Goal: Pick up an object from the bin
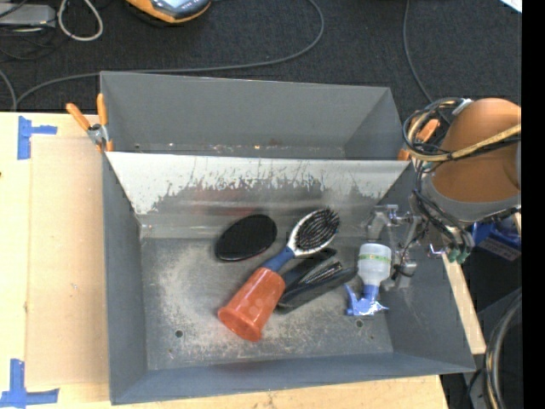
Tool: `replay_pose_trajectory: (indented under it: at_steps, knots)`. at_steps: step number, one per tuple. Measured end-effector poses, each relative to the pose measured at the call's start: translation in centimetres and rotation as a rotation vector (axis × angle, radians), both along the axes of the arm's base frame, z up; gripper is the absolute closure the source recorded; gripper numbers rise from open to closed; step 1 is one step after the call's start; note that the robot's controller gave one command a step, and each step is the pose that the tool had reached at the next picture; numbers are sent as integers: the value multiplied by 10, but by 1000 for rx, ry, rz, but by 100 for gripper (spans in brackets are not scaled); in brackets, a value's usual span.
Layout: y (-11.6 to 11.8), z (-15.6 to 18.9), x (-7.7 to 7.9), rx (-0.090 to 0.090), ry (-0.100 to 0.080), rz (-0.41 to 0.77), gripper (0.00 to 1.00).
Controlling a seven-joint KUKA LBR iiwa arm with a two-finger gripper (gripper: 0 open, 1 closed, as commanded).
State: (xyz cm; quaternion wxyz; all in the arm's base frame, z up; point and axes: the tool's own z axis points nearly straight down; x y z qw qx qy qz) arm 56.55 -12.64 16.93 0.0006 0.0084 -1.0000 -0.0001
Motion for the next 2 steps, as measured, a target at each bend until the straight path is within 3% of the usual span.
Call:
replay_pose_trajectory:
  at_steps: [1, 2]
  knots:
    - [0, 0, 0, 0, 0, 0, 0]
    - [8, -41, -5, 1, 0, 189, 0]
